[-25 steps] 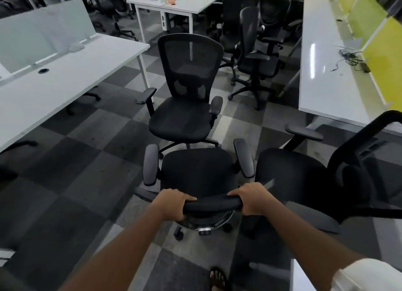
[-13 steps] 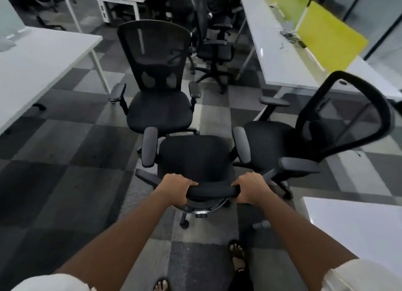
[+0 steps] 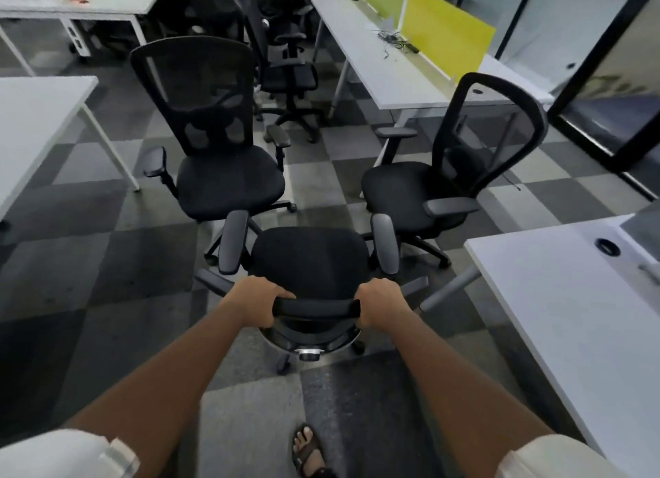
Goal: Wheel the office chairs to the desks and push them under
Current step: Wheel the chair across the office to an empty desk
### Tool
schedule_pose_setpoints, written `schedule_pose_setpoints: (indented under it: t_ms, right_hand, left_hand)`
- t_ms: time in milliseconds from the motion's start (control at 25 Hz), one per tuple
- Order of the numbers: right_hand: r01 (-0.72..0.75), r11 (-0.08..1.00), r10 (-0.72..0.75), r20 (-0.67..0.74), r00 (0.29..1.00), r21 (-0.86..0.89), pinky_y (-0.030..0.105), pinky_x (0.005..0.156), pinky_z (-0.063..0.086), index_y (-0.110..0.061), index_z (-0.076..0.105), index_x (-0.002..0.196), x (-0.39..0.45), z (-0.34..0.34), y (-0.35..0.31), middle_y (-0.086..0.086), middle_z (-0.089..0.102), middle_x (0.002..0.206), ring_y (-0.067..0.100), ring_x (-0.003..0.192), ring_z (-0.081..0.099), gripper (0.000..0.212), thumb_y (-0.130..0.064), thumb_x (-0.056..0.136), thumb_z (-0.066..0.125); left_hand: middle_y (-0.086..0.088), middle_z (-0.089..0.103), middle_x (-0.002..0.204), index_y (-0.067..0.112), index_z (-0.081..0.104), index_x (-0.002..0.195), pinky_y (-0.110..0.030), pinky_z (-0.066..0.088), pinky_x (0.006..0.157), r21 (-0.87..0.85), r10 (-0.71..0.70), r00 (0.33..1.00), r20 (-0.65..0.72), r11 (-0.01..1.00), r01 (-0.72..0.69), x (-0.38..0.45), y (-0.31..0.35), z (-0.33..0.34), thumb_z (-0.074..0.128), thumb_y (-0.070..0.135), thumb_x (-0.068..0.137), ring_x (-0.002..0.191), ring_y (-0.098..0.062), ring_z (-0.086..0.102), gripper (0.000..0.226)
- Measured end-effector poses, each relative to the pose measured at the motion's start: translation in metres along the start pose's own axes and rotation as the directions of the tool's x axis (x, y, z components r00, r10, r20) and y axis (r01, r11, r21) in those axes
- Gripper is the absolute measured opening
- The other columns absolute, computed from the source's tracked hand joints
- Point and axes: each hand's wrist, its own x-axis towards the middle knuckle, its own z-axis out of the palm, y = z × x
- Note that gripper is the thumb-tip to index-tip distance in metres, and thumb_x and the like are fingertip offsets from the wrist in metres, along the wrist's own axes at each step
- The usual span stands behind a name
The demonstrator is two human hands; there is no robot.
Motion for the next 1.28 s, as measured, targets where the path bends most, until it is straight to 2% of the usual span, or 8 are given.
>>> schedule_pose_setpoints:
  t_ms: [120,240,360,480,640,880,1040,1280]
  right_hand:
    - [-0.061,0.995,0.063,-0.018,0.998,0.084,0.03,0.066,0.039,-0.024,0.05,0.071,-0.062,0.026,-0.028,-0.007,0.045,0.065,0.022,0.072,0.055,0.022,-0.028,0.076,0.071]
    - [-0.124,0.98,0.131,-0.04,0.991,0.154,0.03,0.068,0.042,-0.021,0.063,0.078,-0.125,0.052,-0.064,-0.003,0.057,0.073,0.023,0.079,0.061,0.01,-0.024,0.074,0.072]
    - [-0.175,0.966,0.185,-0.037,0.982,0.191,0.03,0.068,0.044,-0.02,0.071,0.088,-0.182,0.07,-0.101,0.0,0.065,0.08,0.024,0.081,0.064,0.014,-0.022,0.074,0.071]
    - [-0.205,0.956,0.211,-0.003,0.978,0.21,0.029,0.068,0.042,-0.019,0.064,0.079,-0.243,0.084,-0.143,-0.002,0.06,0.074,0.025,0.077,0.062,0.007,-0.02,0.073,0.069]
    - [-0.242,0.956,0.243,0.016,0.97,0.168,0.028,0.058,0.039,-0.017,0.058,0.068,-0.305,0.106,-0.186,-0.004,0.048,0.06,0.025,0.059,0.051,0.01,-0.025,0.064,0.062]
    - [-0.224,0.947,0.257,-0.126,0.958,0.229,0.033,0.077,0.052,-0.035,0.07,0.109,-0.351,0.13,-0.261,-0.014,0.073,0.097,0.012,0.09,0.066,0.051,-0.058,0.07,0.046]
    - [-0.346,0.913,0.364,-0.05,0.93,0.216,0.029,0.067,0.045,-0.034,0.069,0.099,-0.365,0.131,-0.308,-0.01,0.069,0.083,0.014,0.082,0.066,0.026,-0.049,0.079,0.059]
    - [-0.44,0.865,0.45,0.015,0.893,0.239,0.03,0.068,0.039,-0.03,0.07,0.097,-0.399,0.129,-0.324,-0.008,0.067,0.085,0.018,0.084,0.064,0.022,-0.042,0.082,0.059]
  left_hand:
    - [0.018,0.069,0.113,0.059,0.048,0.138,-0.03,0.054,0.085,0.014,0.058,0.997,0.06,0.998,-0.059,-0.05,0.023,0.016,0.059,0.043,0.082,0.101,-0.009,0.063,0.06]
    - [0.019,0.068,0.117,0.059,0.046,0.14,-0.029,0.053,0.085,0.028,0.132,0.987,0.092,0.99,-0.135,-0.102,0.042,0.041,0.056,0.051,0.08,0.103,-0.009,0.063,0.062]
    - [0.019,0.068,0.115,0.061,0.044,0.14,-0.026,0.051,0.083,0.052,0.173,0.98,0.1,0.982,-0.179,-0.153,0.054,0.056,0.057,0.048,0.079,0.101,-0.009,0.063,0.064]
    - [0.015,0.069,0.117,0.058,0.044,0.142,-0.027,0.051,0.087,0.047,0.253,0.958,0.138,0.964,-0.262,-0.21,0.064,0.071,0.057,0.044,0.079,0.104,-0.011,0.063,0.066]
    - [0.01,0.069,0.118,0.053,0.041,0.146,-0.032,0.053,0.089,0.071,0.403,0.898,0.175,0.905,-0.42,-0.265,0.069,0.093,0.053,0.045,0.081,0.103,-0.015,0.064,0.067]
    - [0.003,0.07,0.112,0.04,0.047,0.147,-0.036,0.053,0.082,0.138,0.585,0.807,0.082,0.795,-0.59,-0.311,0.064,0.126,0.054,0.049,0.085,0.097,-0.021,0.066,0.063]
    - [0.001,0.07,0.099,0.036,0.05,0.141,-0.036,0.051,0.072,0.172,0.683,0.728,0.06,0.711,-0.682,-0.329,0.062,0.131,0.057,0.049,0.086,0.086,-0.023,0.065,0.057]
    - [-0.001,0.066,0.09,0.026,0.054,0.123,-0.034,0.043,0.065,0.189,0.809,0.582,0.083,0.56,-0.806,-0.338,0.078,0.127,0.057,0.043,0.082,0.078,-0.026,0.063,0.044]
